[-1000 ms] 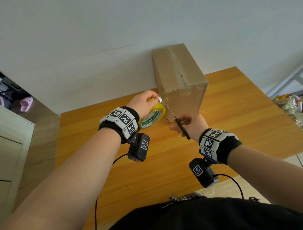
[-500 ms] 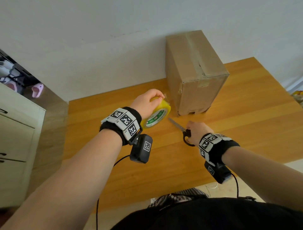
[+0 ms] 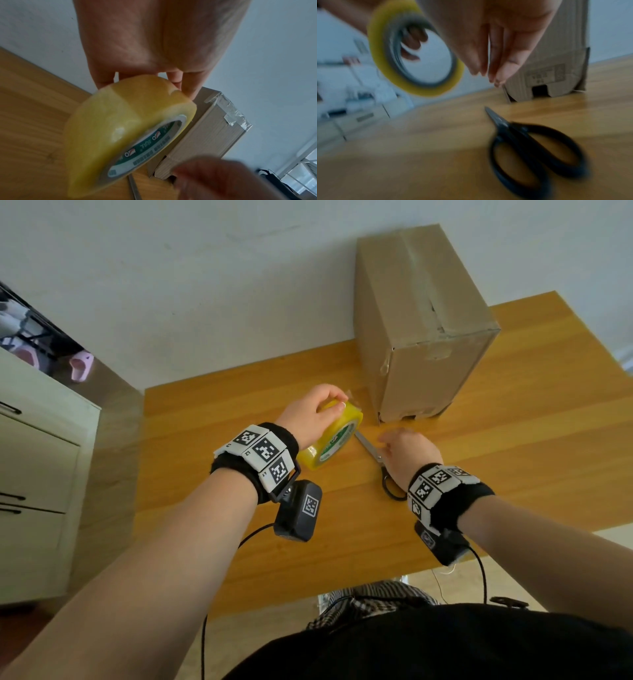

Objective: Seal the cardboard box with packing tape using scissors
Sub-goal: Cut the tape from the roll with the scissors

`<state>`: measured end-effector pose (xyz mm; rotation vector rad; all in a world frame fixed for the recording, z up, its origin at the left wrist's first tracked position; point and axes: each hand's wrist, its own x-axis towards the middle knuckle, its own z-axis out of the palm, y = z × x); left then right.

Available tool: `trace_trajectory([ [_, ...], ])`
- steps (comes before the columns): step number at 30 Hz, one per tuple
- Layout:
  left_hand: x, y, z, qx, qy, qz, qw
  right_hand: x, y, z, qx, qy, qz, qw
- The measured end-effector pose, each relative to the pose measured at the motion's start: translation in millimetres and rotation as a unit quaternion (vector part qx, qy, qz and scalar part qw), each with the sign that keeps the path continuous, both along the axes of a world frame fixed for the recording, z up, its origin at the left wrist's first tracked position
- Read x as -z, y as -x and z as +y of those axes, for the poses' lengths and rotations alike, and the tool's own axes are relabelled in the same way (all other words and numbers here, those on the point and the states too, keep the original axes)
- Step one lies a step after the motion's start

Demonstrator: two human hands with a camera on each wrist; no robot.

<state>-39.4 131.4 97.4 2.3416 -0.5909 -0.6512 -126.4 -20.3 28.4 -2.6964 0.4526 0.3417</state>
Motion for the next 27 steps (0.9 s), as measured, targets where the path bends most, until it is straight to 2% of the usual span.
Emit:
trace_trajectory([
  [1, 1, -1, -1, 0.002, 0.002, -0.001, 1.000, -8, -2, 3, 0.021, -0.051, -0.087, 0.995],
  [3, 2, -3, -3, 0.000, 0.006, -0.002, 1.000, -26, -8, 8, 0.040, -0.135, -0.224, 0.964],
  [5, 0, -6, -4, -0.015, 0.015, -0.001, 1.000, -39, -15, 11, 0.063, -0.197, -0.285, 0.936],
  [7, -2, -8, -5, -0.020, 0.020, -0.005, 1.000, -47, -20, 12, 0.080, -0.225, -0.310, 0.920],
  [12, -7, -7, -6, 0.007, 0.008, -0.020, 1.000, -50, -29, 11, 0.068, -0.238, -0.298, 0.922],
  [18, -6, -7, -4, 0.027, -0.001, -0.016, 0.999, -51, -30, 14, 0.114, -0.286, -0.281, 0.909],
  [27, -6, -8, 2, 0.028, -0.029, -0.036, 0.999, -49, -33, 20, 0.119, -0.256, -0.275, 0.919],
])
